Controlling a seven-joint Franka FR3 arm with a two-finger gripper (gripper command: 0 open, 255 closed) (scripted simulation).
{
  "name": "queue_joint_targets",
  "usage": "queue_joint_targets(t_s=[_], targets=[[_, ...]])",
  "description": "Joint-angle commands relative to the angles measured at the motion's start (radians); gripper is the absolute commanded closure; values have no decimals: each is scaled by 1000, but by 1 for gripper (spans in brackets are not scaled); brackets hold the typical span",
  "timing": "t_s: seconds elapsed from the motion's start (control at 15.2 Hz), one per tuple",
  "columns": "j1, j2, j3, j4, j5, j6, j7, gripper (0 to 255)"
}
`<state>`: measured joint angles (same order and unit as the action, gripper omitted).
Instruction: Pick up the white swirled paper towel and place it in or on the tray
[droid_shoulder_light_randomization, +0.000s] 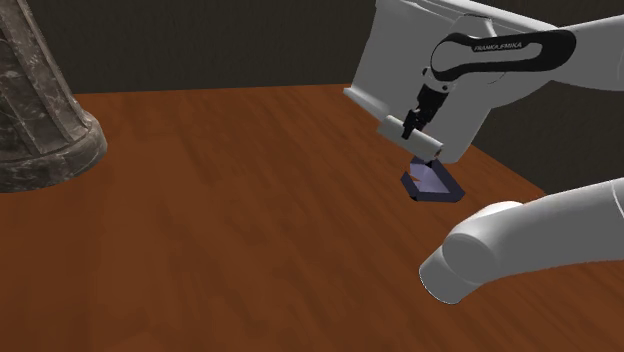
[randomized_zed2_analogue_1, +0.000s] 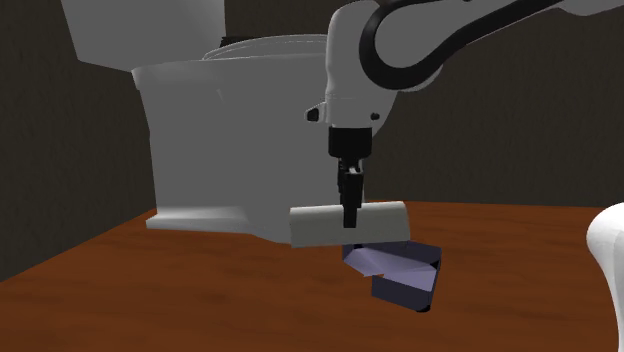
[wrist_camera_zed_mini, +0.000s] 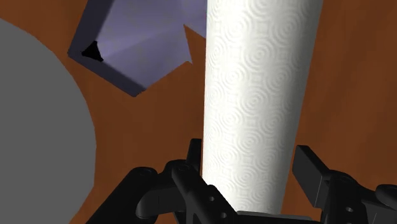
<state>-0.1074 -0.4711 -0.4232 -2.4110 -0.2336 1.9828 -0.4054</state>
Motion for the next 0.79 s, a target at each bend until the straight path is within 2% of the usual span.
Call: queue_joint_targets(t_s=[0.0,0.46,0.73], targets=[[-28,-42,-23,-27,-27,-10,-34,255],[-128,-158,-116,-59,-117,-69,-175,255],[-130,-144,-133,-102,-128,-12,-173,255]])
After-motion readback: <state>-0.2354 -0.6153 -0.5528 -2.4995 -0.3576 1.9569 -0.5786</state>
